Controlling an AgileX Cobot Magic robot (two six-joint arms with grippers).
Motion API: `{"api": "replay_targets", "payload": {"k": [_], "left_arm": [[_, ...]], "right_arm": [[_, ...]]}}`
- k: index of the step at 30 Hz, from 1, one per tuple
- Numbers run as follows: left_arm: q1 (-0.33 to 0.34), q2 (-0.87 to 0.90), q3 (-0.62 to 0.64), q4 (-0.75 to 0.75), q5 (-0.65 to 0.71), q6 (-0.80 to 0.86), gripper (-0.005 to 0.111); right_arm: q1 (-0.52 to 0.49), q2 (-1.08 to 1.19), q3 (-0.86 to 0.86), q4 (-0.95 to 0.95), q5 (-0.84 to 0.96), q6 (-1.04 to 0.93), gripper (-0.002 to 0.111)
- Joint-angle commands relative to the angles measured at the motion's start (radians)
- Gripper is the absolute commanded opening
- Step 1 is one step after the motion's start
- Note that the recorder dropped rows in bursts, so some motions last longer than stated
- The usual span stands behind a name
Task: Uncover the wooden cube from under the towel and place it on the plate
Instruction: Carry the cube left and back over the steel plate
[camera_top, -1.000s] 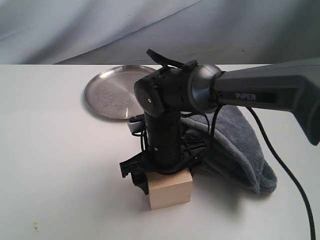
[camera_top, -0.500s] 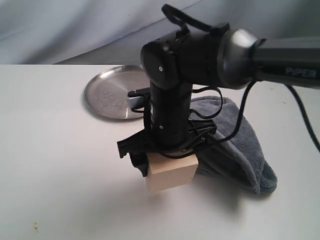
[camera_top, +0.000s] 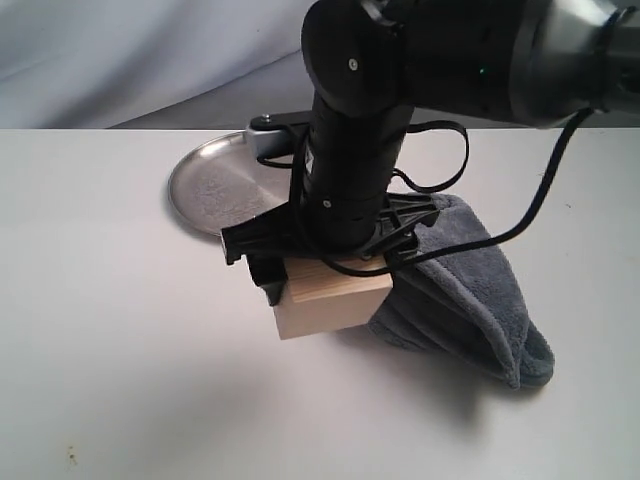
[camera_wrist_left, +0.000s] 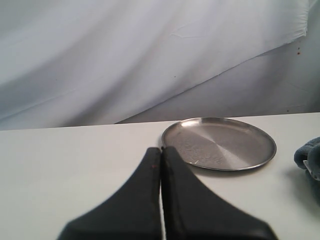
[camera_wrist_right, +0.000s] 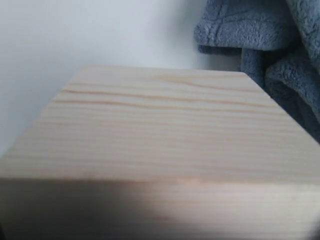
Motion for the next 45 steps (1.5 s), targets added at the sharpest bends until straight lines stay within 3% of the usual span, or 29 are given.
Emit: {"api": "replay_targets", "payload": {"k": [1, 14, 28, 36, 45], "left_arm": [[-0.005, -0.004, 0.004, -0.002, -0.002, -0.003, 0.0], [-0.005, -0.004, 0.004, -0.002, -0.002, -0.003, 0.0], [-0.005, -0.004, 0.004, -0.002, -0.002, -0.003, 0.0], [-0.005, -0.004, 0.004, -0.002, -0.002, -0.003, 0.0], [-0.005, -0.004, 0.004, -0.002, -0.002, -0.003, 0.0]], "right_arm": [[-0.004, -0.007, -0.071, -0.017, -0.033, 0.001, 0.0], [-0.017, 0.25, -0.432, -0.105, -0.033, 0.001, 0.0], [-0.191, 0.555, -0.816, 0.052, 0.003, 0.001, 0.0], [-0.224, 0.664, -0.894, 0.167, -0.198, 0.003, 0.0], [-0.224, 0.707, -0.894, 0.126, -0.425, 0.093, 0.0]]}}
